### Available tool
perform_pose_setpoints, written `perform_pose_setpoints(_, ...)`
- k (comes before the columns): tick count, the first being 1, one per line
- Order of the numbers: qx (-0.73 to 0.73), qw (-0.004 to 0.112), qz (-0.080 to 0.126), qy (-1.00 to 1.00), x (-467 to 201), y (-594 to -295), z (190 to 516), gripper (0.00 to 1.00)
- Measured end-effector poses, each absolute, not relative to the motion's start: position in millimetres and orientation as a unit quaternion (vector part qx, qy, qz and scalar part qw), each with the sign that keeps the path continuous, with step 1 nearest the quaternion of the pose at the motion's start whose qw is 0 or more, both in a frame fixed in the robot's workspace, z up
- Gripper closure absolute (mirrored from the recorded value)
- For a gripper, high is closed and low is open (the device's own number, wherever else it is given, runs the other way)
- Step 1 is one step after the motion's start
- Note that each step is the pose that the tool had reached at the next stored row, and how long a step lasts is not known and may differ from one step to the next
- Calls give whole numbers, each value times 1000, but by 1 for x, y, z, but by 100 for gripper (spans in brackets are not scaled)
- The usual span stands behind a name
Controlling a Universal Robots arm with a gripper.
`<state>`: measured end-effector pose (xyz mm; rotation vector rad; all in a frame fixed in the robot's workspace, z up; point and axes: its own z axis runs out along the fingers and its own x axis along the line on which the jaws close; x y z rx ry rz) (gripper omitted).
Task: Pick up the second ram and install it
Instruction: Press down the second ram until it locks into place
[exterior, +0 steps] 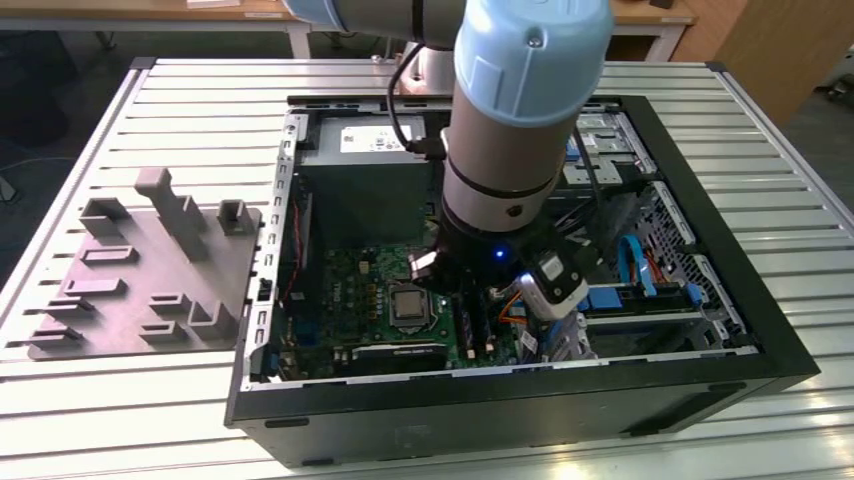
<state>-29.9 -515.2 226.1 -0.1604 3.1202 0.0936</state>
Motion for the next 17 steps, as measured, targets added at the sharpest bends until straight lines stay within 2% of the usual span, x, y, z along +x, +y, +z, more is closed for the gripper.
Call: perform_pose_setpoints(17,-47,8,30,998,-30,-523,222,90)
